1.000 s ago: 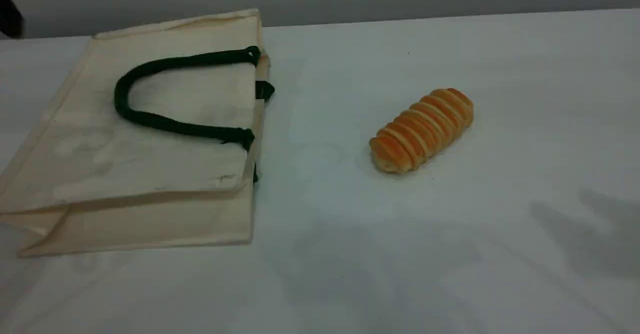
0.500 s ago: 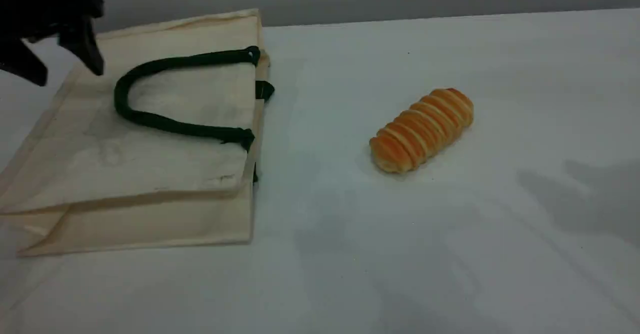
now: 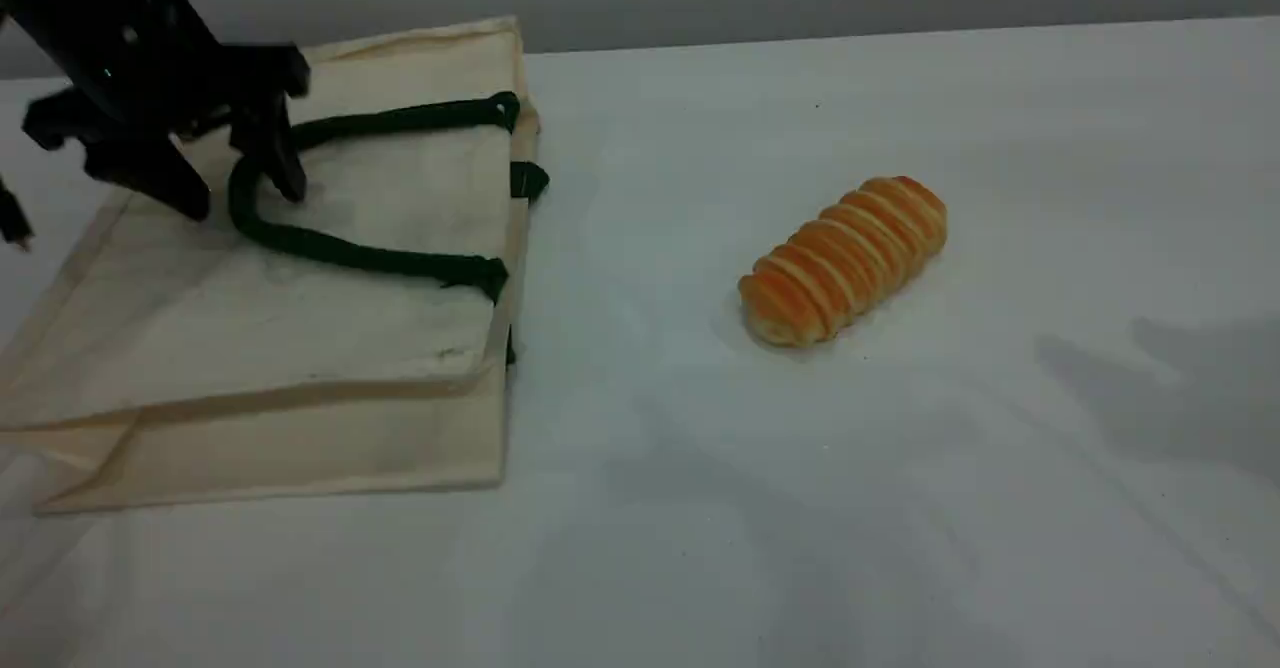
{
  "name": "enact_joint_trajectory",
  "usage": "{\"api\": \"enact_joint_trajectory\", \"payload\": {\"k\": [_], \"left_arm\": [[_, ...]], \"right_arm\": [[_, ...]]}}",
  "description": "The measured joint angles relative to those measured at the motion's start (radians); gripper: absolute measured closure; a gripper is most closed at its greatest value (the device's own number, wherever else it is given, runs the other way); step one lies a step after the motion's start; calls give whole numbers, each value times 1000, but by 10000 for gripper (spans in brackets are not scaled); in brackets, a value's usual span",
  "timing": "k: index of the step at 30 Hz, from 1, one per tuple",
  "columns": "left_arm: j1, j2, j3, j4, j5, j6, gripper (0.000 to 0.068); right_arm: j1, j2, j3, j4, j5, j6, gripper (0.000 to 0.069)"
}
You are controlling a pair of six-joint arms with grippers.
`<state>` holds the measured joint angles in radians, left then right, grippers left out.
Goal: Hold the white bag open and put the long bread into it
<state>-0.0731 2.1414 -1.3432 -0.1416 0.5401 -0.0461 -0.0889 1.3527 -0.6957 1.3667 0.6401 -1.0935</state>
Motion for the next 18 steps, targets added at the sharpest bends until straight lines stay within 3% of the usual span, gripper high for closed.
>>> {"api": "enact_joint_trajectory", "payload": {"k": [12, 15, 18], "left_arm": [[0, 72, -6, 2, -24, -3, 164], [0, 72, -6, 3, -34, -3, 207], [0, 72, -6, 8, -41, -4, 298]], "right_arm": [[0, 6, 0, 0, -2, 0, 148], [0, 7, 0, 0, -7, 0, 148], [0, 15, 0, 0, -19, -3, 148]]}}
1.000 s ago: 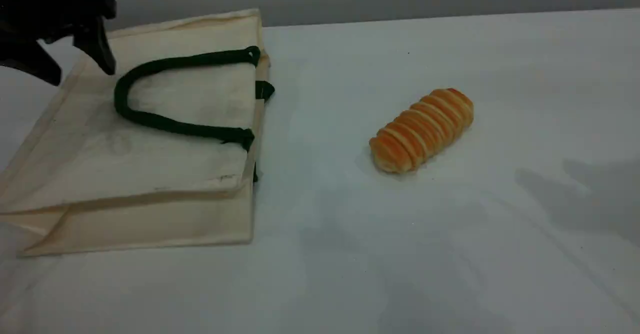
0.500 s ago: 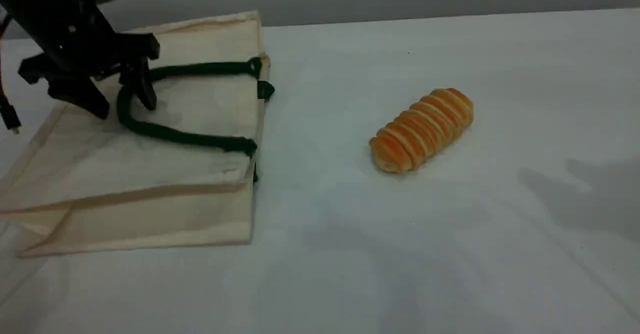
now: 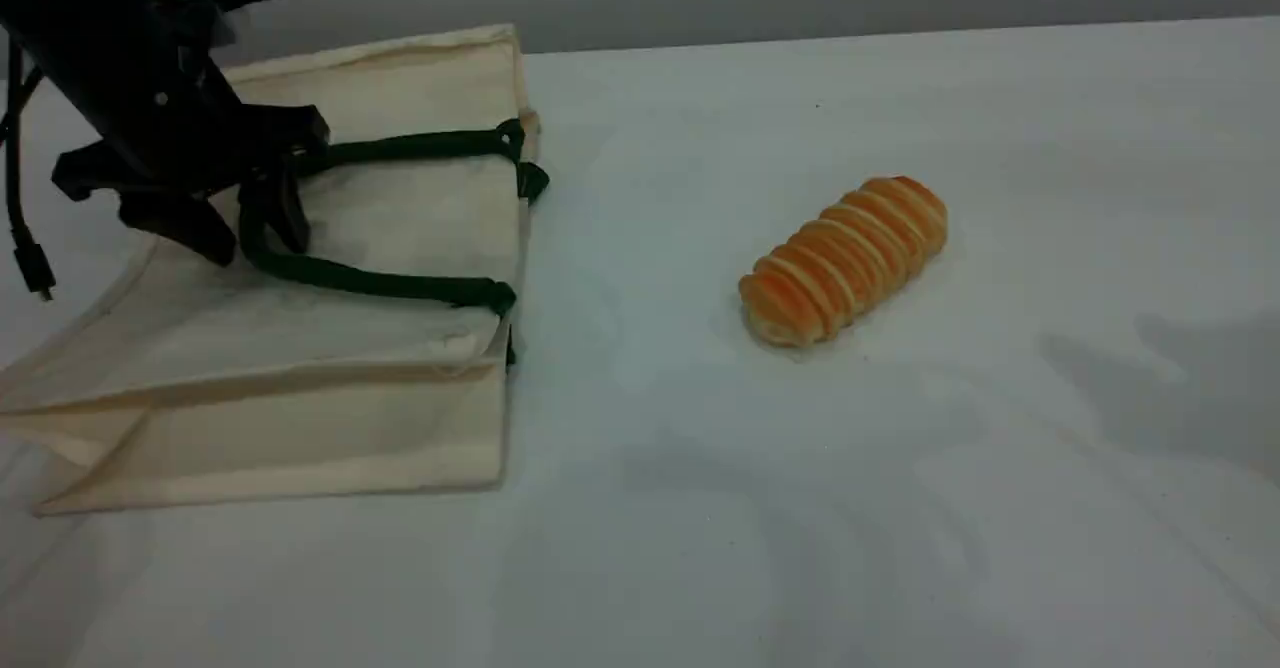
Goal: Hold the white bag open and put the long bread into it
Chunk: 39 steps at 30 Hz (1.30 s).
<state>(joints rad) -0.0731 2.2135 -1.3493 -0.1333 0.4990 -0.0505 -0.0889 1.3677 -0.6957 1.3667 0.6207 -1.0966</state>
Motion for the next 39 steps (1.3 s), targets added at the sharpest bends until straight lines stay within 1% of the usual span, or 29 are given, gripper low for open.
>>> {"api": "enact_joint_trajectory", "payload": {"k": [1, 3, 6, 7, 10, 12, 15, 17, 20, 24, 26, 28, 33, 39], "left_arm": [[0, 0, 0, 0, -2, 0, 334], [0, 0, 0, 0, -19, 0, 436], [0, 0, 0, -14, -73, -1, 587], [0, -2, 0, -23, -85, -1, 601], [0, -3, -35, -79, -94, 16, 601], [0, -3, -74, -124, -59, 60, 601], [0, -9, -153, -216, 57, 143, 601], [0, -21, -216, -290, 168, 206, 601], [0, -52, -304, -405, 306, 307, 601], [0, -122, -379, -552, 456, 400, 601], [0, -169, -382, -596, 512, 430, 601], [0, -213, -382, -610, 562, 435, 601], [-1, -325, -382, -624, 628, 430, 601], [-32, -392, -378, -631, 686, 420, 601]], "right_arm": [[0, 5, 0, 2, 0, -1, 148], [0, 18, 0, 7, 3, -7, 148], [0, 42, 0, 31, 27, -16, 148], [0, 51, 0, 45, 40, -28, 148], [24, 81, 0, 76, 43, -73, 148], [51, 105, 0, 111, 27, -98, 148], [99, 145, 0, 173, 14, -141, 148], [132, 176, 0, 214, 10, -179, 148], [175, 224, 0, 287, -19, -235, 148], [183, 272, 0, 379, -46, -323, 148], [183, 296, -7, 380, -47, -375, 148], [183, 323, -25, 381, -44, -408, 151], [185, 405, -94, 380, -43, -412, 171], [190, 507, -176, 380, -37, -408, 175]]}}
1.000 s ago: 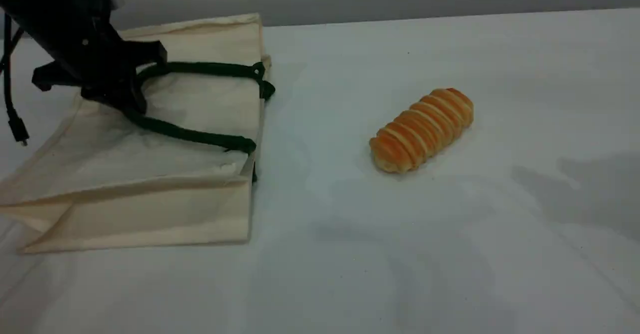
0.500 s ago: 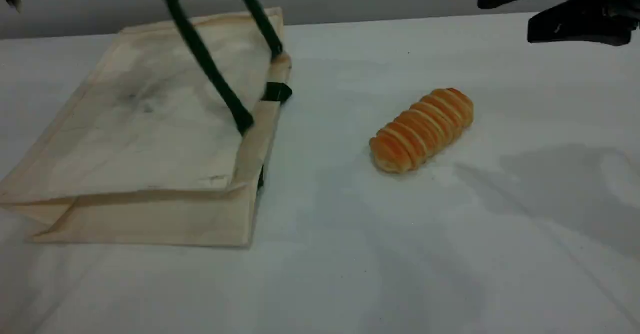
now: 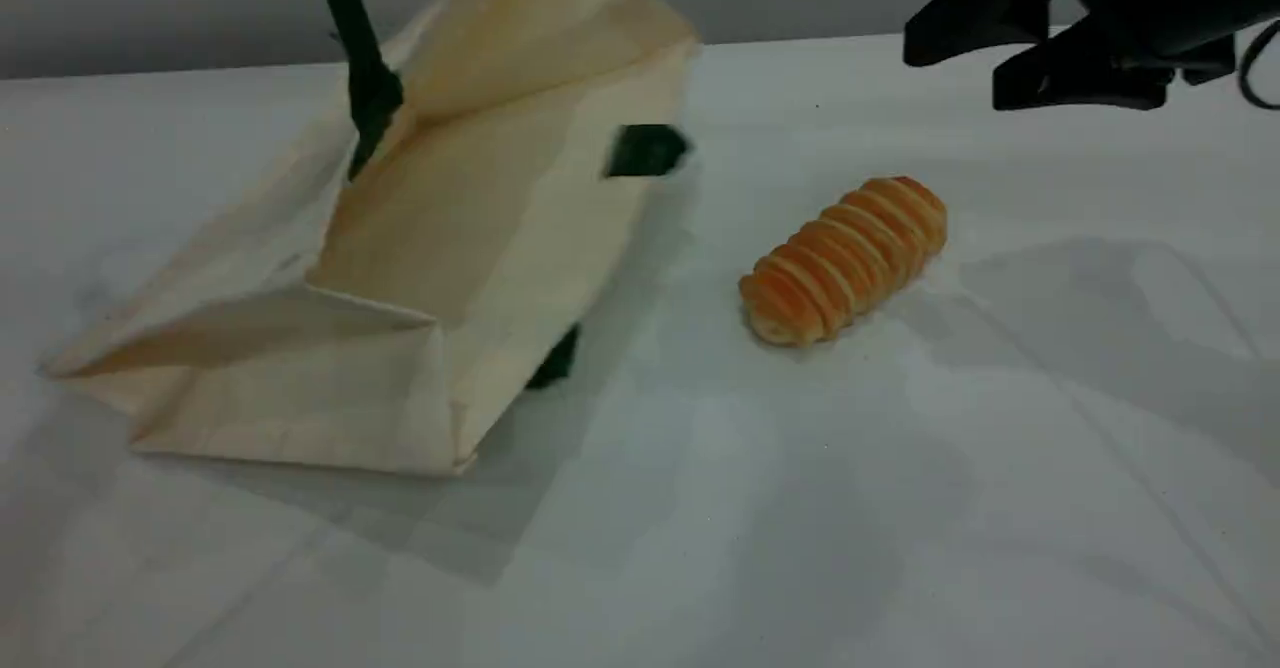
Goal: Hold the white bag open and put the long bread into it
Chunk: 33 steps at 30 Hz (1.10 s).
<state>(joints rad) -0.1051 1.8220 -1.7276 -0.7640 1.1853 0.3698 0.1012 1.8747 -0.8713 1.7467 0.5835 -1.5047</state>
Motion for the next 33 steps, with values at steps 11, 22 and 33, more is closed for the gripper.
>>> {"api": "enact_joint_trajectory", "payload": {"k": [11, 22, 33], "left_arm": [[-1, -57, 0, 67, 24, -43, 601], [-1, -129, 0, 52, 38, -43, 601], [-1, -141, 0, 48, 37, -45, 601]], "right_arm": [[0, 113, -33, -2, -77, -45, 176], [0, 195, -133, -2, -57, -39, 176], [10, 285, -171, -2, -27, -34, 176]]}}
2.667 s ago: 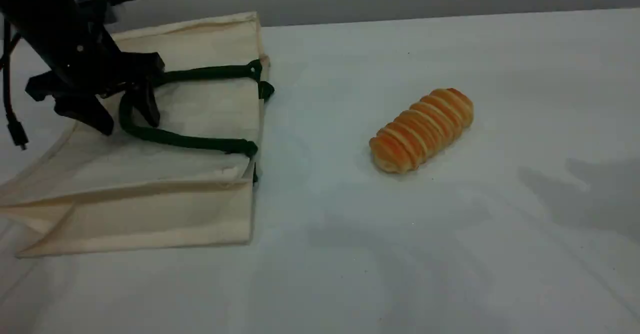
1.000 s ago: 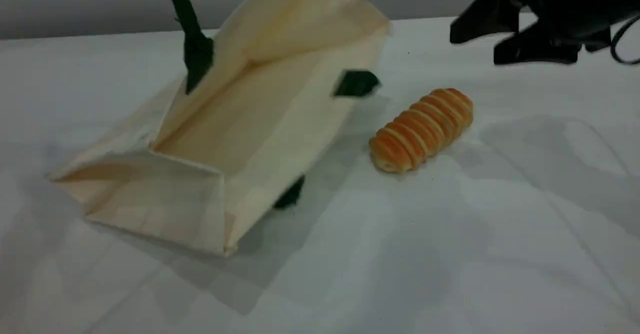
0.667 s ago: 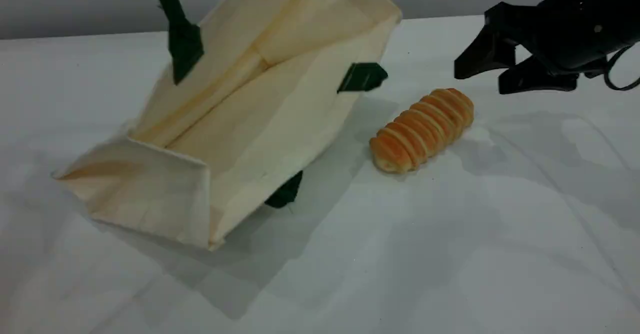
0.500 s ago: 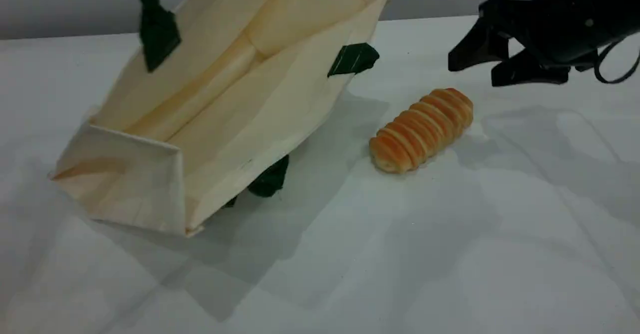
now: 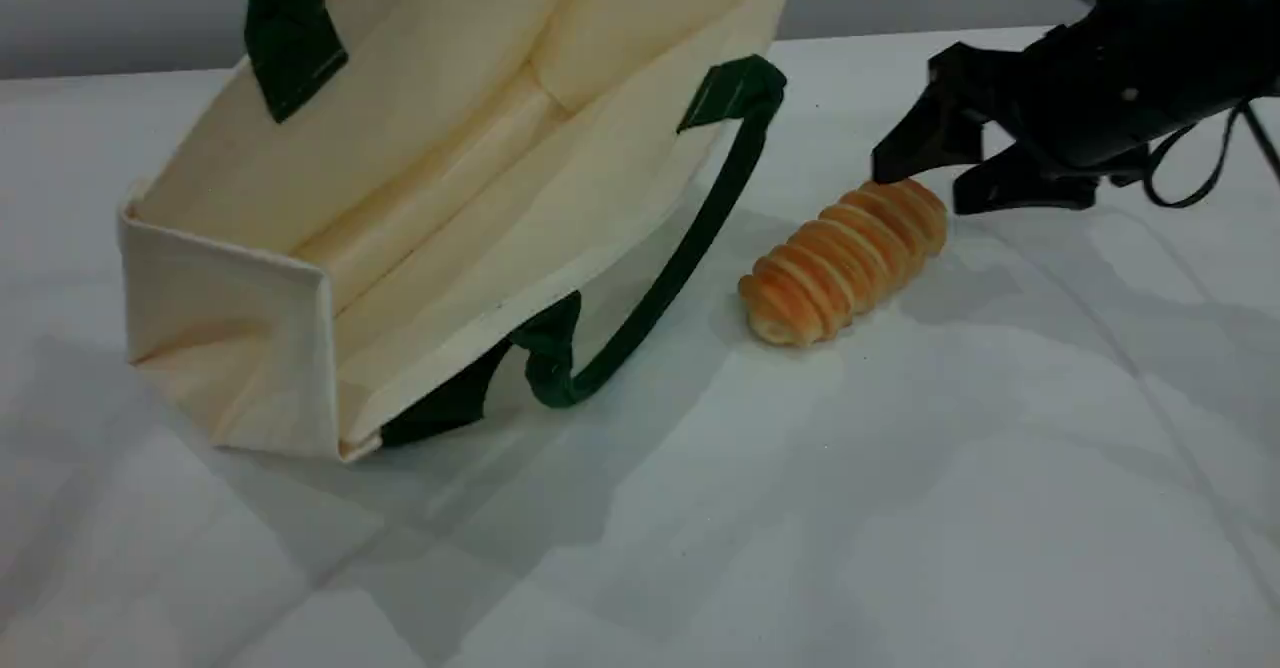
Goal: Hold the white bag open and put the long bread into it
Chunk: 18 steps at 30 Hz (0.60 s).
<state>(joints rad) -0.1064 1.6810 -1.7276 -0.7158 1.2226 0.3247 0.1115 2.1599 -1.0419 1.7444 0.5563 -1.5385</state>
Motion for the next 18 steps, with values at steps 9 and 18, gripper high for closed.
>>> {"api": "enact_joint_trajectory", "payload": {"k": [9, 18], "left_arm": [[0, 0, 0, -1, -1, 0, 601], [0, 0, 0, -1, -1, 0, 601]], "right_arm": [[50, 50, -65, 2, -98, 0, 176], [67, 76, -78, 3, -110, -1, 188]]}}
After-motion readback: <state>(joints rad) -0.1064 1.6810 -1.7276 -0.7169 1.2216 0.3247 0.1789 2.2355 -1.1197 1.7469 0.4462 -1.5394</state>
